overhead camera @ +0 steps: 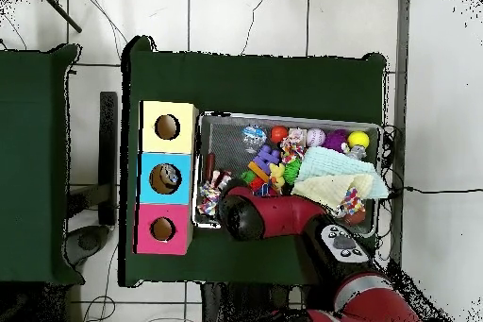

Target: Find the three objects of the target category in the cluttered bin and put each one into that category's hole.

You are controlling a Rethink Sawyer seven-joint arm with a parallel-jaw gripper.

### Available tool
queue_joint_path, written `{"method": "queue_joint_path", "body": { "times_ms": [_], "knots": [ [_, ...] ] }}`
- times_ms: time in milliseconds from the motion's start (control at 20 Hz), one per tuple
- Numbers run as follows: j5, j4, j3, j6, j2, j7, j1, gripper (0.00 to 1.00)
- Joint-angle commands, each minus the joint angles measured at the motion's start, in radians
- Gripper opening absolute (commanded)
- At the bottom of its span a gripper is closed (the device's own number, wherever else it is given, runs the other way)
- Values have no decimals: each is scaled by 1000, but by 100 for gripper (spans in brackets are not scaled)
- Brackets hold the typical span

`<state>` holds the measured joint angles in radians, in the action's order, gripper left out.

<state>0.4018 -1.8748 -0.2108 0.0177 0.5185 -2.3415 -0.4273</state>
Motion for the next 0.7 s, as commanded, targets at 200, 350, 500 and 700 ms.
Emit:
{"method": "queue_joint_path", "body": {
  "times_ms": [200, 350, 500, 700],
  "knots": [
    [53, 160, 52, -16, 18, 9, 52, 100],
    [55, 174, 64, -39, 11, 3, 63, 100],
    [61, 190, 72, -59, -2, 2, 70, 100],
    [69, 210, 77, -106, -16, -5, 72, 100]
  ]
}}
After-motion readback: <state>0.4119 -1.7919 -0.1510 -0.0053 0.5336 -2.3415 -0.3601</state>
